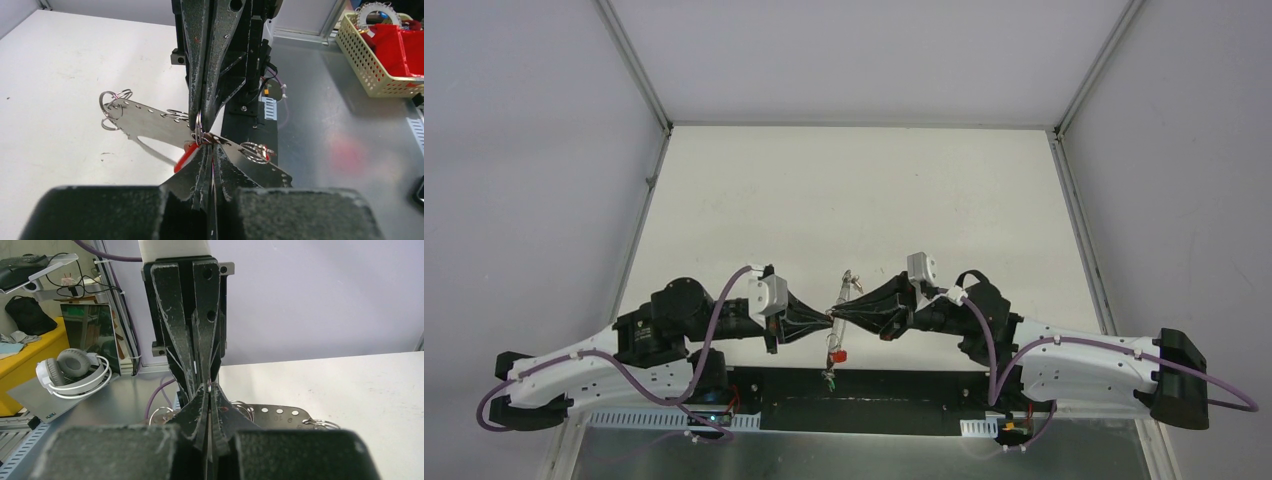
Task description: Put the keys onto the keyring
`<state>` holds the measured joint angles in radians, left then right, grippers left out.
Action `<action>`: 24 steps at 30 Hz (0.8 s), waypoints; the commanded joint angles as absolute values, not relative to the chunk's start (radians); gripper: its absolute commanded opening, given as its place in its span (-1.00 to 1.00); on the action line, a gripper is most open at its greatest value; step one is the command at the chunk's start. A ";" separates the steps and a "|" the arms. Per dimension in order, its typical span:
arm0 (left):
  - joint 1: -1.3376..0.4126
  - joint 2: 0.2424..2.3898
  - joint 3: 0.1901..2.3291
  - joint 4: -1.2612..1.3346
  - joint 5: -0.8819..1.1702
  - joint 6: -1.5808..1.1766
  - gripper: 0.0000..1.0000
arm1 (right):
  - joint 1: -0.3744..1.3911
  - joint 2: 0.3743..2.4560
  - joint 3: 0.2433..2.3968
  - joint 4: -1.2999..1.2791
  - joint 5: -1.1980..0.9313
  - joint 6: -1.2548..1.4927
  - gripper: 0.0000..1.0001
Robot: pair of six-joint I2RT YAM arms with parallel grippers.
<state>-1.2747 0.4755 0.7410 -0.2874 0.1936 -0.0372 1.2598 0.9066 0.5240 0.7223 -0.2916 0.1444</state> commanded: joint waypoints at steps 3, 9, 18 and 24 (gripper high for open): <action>-1.273 0.536 0.732 -0.161 0.239 -0.035 -1.00 | 1.255 0.888 0.531 0.838 -0.260 0.168 -1.00; -1.273 0.551 0.719 -0.116 0.237 -0.037 -1.00 | 1.256 0.883 0.520 0.847 -0.237 0.171 -1.00; -1.273 0.458 0.733 -0.271 0.169 -0.077 -0.27 | 1.251 0.830 0.507 0.692 -0.128 0.152 -1.00; -1.273 0.392 0.775 -0.459 0.033 -0.185 0.06 | 1.233 0.810 0.485 0.571 -0.044 0.142 -1.00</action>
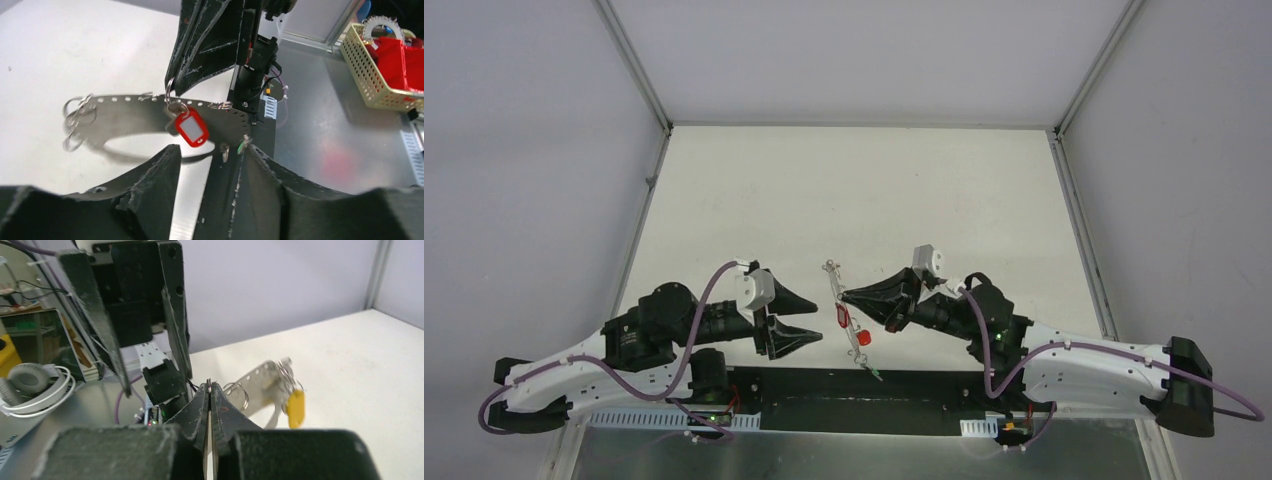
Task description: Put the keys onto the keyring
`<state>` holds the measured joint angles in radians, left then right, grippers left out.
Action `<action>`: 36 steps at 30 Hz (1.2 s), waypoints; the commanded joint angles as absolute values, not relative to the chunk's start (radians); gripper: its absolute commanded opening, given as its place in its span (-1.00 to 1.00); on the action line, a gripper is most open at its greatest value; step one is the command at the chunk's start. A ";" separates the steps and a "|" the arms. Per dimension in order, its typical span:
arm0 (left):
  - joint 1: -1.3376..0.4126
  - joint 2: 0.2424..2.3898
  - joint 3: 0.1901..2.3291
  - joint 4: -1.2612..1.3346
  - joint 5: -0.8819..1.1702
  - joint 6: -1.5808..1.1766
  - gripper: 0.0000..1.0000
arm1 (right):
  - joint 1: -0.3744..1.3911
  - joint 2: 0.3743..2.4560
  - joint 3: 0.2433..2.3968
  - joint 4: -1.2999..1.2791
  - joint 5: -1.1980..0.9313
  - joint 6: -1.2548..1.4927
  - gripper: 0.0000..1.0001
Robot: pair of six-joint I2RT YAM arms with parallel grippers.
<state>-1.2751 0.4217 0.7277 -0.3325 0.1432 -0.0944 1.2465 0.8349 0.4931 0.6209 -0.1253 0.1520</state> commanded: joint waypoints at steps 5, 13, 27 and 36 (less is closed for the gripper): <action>-1.273 0.381 0.785 -0.515 -0.070 -0.271 0.50 | 1.208 0.834 0.477 0.484 -0.020 0.159 -1.00; -1.273 0.514 0.805 -0.516 -0.156 -0.367 0.90 | 1.145 0.909 0.419 0.457 0.031 0.234 -1.00; -1.272 0.763 0.912 -0.513 -0.238 -0.381 0.98 | 0.922 1.334 0.587 0.434 -0.025 0.251 -1.00; -1.137 0.778 0.870 -0.493 -0.192 -0.448 0.98 | 0.754 1.492 0.730 0.450 -0.215 0.256 -0.16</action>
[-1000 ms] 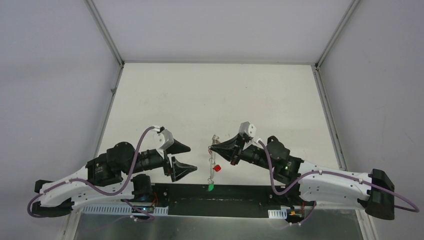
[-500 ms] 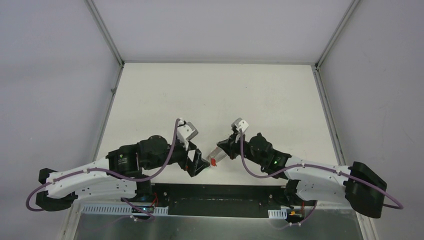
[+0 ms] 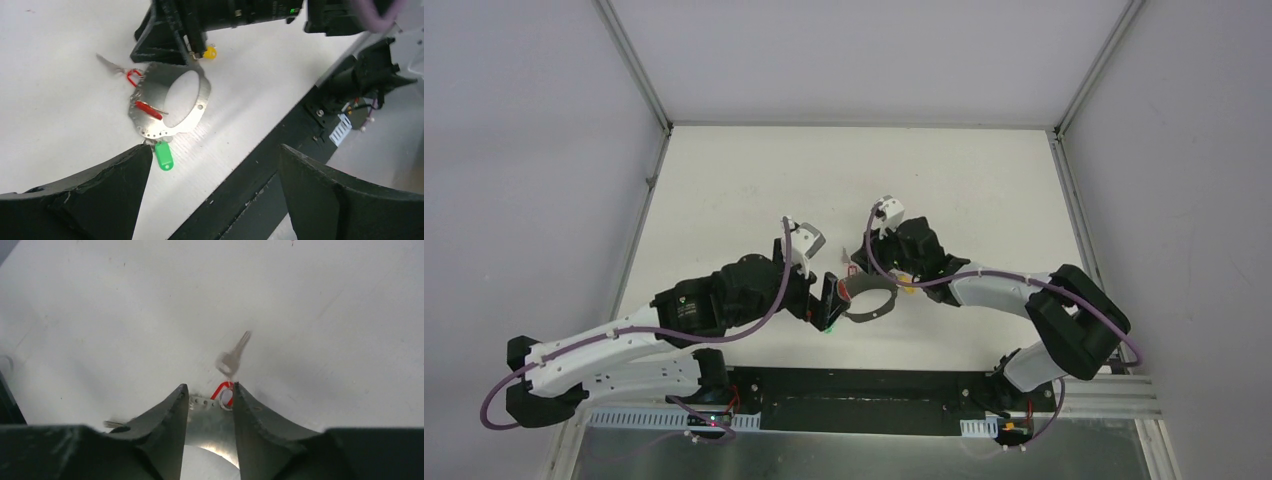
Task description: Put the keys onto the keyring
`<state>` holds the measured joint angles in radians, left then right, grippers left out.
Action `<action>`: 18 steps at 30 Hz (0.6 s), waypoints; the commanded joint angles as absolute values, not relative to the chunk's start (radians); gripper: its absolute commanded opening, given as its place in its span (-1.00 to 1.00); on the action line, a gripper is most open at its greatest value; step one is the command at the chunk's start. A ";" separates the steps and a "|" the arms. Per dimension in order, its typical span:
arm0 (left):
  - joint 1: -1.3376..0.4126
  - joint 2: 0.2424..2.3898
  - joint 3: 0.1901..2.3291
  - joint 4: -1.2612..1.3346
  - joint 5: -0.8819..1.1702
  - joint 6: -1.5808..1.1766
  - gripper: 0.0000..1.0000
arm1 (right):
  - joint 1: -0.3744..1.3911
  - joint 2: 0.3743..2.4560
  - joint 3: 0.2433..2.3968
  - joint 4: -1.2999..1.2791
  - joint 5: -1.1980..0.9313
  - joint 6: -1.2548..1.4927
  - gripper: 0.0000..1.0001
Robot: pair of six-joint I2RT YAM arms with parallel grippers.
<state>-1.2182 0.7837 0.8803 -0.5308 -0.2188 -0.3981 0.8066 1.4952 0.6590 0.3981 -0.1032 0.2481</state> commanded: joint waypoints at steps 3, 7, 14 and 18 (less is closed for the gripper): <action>-1.049 0.763 0.827 -0.492 -0.137 -0.458 0.98 | 0.721 1.449 0.732 0.426 -0.217 0.239 0.23; -0.907 0.727 0.736 -0.480 -0.058 -0.464 0.98 | 0.679 1.340 0.705 0.333 -0.175 0.196 0.56; -0.536 0.702 0.601 -0.404 0.164 -0.403 0.98 | 0.556 1.052 0.586 0.141 -0.058 0.166 0.84; -0.329 0.774 0.574 -0.343 0.291 -0.341 0.98 | 0.478 0.910 0.515 0.049 -0.008 0.153 0.96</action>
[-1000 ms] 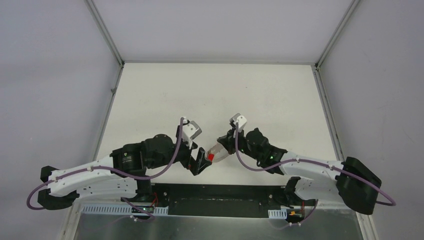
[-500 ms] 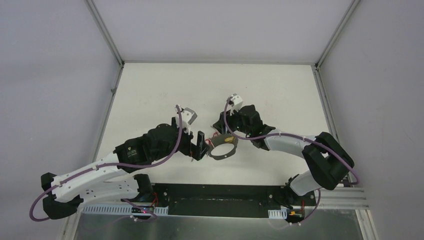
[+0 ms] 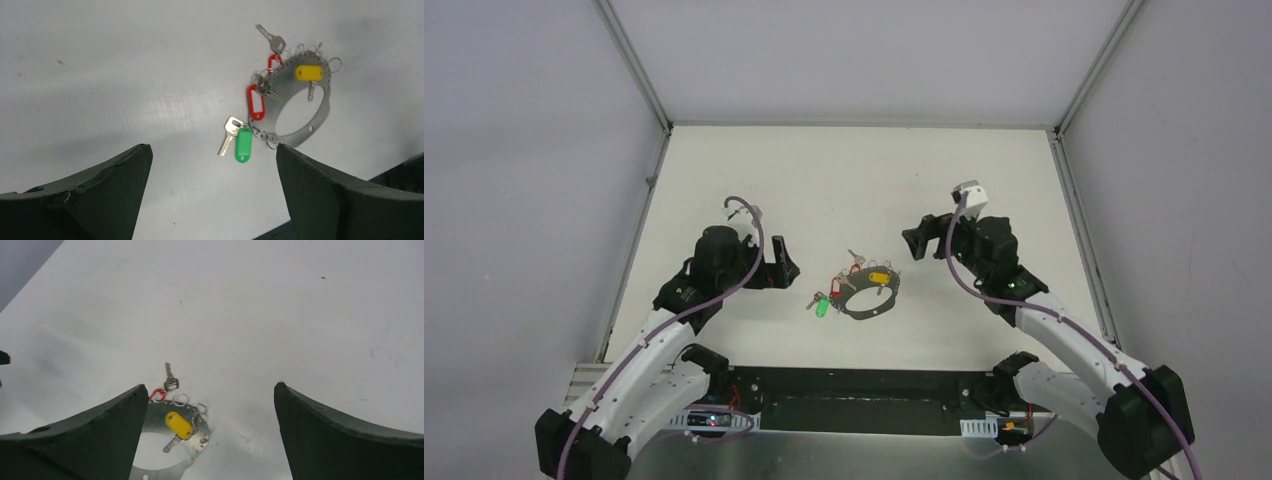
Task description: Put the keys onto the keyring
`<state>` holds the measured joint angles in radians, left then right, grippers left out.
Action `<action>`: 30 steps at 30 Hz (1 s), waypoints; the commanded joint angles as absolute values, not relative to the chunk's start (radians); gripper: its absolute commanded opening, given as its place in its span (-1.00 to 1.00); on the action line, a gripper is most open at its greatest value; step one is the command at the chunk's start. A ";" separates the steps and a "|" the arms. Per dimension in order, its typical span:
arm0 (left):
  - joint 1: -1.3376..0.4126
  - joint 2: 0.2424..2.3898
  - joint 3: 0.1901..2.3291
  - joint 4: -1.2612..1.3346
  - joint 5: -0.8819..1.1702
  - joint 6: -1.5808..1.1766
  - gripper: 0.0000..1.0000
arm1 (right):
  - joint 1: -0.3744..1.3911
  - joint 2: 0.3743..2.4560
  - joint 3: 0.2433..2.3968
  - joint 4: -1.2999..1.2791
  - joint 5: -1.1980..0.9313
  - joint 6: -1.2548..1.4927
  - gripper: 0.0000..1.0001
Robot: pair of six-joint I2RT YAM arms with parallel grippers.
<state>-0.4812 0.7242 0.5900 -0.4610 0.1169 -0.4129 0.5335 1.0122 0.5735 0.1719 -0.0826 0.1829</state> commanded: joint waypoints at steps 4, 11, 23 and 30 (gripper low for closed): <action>-0.239 0.853 0.606 -0.325 0.192 -0.242 0.98 | 0.425 0.820 0.461 -0.049 0.104 0.129 0.99; -0.238 0.899 0.512 -0.080 -0.119 -0.081 0.98 | 0.397 0.788 0.402 -0.034 0.235 0.055 1.00; -0.192 1.175 0.332 0.506 -0.174 0.064 0.98 | 0.274 1.188 0.345 0.444 0.270 0.027 1.00; -0.119 1.400 0.379 0.741 -0.042 0.124 0.98 | 0.195 1.349 0.410 0.576 0.242 0.055 1.00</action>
<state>-0.1532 1.3151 0.3271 0.5011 -0.1226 0.0700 0.2344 1.3132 0.3370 0.4149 0.2535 0.0330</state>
